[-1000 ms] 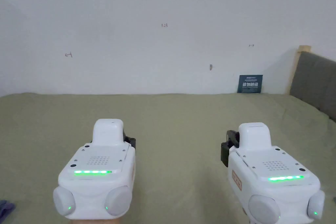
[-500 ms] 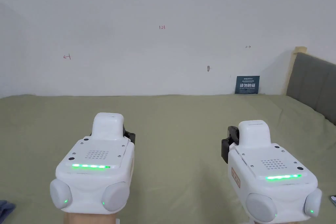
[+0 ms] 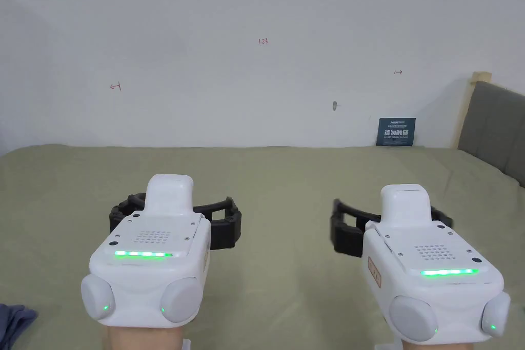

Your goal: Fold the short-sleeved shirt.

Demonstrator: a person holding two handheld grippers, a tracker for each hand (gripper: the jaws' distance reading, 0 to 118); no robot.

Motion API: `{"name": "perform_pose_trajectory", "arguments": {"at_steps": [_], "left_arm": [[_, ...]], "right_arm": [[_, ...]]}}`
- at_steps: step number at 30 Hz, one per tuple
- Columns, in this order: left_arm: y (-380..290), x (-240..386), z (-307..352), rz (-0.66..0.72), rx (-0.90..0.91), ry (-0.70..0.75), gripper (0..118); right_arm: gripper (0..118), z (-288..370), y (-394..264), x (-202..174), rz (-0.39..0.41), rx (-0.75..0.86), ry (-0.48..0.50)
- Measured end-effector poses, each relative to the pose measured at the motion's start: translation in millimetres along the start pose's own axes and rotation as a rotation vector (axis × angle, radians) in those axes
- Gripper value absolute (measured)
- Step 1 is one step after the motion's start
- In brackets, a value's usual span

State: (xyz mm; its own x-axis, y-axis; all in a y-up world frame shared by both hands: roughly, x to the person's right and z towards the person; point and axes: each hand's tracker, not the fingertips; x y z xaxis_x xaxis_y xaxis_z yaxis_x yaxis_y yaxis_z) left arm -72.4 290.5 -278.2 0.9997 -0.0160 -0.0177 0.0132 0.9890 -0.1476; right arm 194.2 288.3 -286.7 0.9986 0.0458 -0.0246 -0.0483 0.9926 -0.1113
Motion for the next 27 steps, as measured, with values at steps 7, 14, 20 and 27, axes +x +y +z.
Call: {"name": "perform_pose_trajectory", "arguments": {"at_steps": [7, 14, 20, 27], "left_arm": [[-3.1, -8.5, 2.0, -0.027, -0.009, 0.055, 118], [0.9, -4.8, 3.7, -0.011, -0.010, 0.038, 118], [8.8, -4.7, 11.5, -0.008, -0.013, 0.016, 118], [13.8, -6.0, 15.7, 0.002, -0.017, -0.008, 118]], "right_arm": [[118, 6.1, 1.9, -2.0, -0.016, 0.040, 0.004], [118, 8.9, 3.8, -4.1, -0.002, 0.064, 0.010], [118, 14.3, 3.9, -6.5, 0.007, 0.068, 0.012], [118, 17.4, 6.4, -5.8, 0.010, 0.070, 0.014]]}}
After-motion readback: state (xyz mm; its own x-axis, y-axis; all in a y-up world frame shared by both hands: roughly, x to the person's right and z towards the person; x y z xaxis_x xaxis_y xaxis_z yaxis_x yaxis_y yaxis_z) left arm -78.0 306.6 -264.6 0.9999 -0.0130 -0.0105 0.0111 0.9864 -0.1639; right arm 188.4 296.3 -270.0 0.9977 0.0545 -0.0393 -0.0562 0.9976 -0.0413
